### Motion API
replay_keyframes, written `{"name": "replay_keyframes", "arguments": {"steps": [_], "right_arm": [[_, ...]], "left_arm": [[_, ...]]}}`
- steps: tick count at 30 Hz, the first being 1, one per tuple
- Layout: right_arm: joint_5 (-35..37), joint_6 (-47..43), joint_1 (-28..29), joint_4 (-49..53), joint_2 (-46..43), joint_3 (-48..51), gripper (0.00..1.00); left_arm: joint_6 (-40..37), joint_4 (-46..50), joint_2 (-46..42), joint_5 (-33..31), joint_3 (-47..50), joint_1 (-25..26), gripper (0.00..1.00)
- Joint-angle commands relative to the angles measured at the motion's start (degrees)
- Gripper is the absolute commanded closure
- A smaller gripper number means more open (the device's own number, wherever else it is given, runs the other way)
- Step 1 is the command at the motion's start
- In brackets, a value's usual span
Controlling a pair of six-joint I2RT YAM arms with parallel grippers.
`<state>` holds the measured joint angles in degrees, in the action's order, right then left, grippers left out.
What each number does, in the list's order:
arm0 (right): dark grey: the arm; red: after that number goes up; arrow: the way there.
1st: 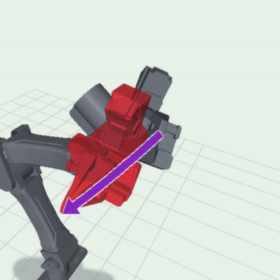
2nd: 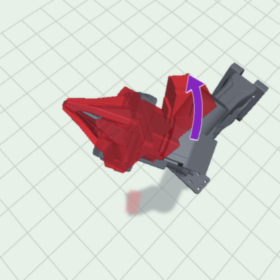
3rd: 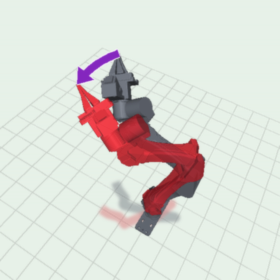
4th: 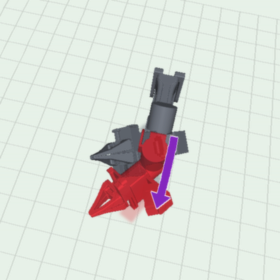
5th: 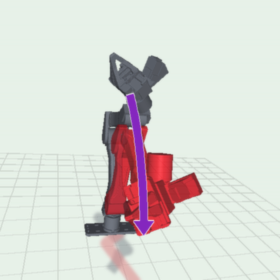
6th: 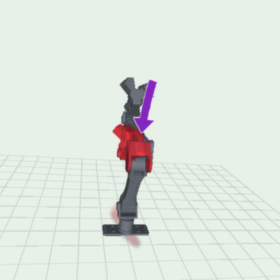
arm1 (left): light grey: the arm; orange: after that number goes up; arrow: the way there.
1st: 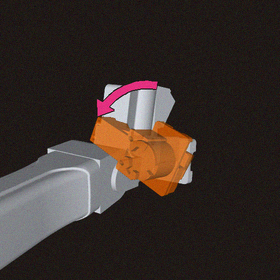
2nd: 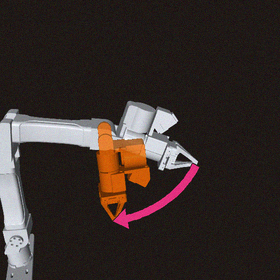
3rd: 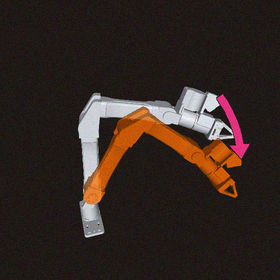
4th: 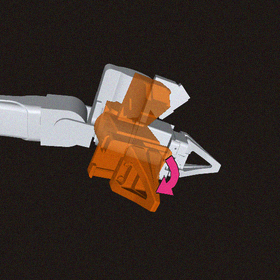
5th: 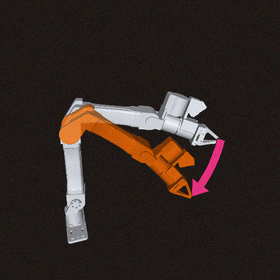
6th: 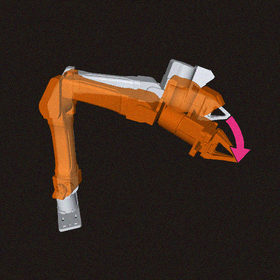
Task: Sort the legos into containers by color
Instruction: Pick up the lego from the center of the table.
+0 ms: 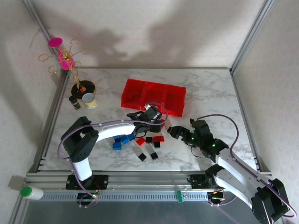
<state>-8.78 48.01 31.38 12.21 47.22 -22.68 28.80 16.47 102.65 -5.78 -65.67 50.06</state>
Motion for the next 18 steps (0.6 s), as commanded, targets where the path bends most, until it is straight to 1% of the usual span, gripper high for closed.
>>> {"name": "replay_keyframes", "arguments": {"steps": [1, 6, 14, 18], "right_arm": [[0.64, 0.77, -0.26, -0.57, -0.65, 0.71, 0.01], [1.17, 0.64, -0.26, -0.35, -0.78, 0.66, 0.01], [2.2, 0.34, -0.26, 1.1, -2.29, 0.49, 0.01], [2.42, 0.22, -0.25, 1.33, -2.48, 0.29, 0.01]], "left_arm": [[-1.81, -1.0, 2.58, 2.72, -1.41, 0.69, 0.27], [-2.0, -1.3, 7.01, 2.49, -4.56, 1.35, 0.27], [-2.04, -1.95, 11.41, 2.62, -8.51, 1.53, 0.29], [-2.14, -1.27, 13.36, 1.29, -10.7, 1.53, 0.32]]}}
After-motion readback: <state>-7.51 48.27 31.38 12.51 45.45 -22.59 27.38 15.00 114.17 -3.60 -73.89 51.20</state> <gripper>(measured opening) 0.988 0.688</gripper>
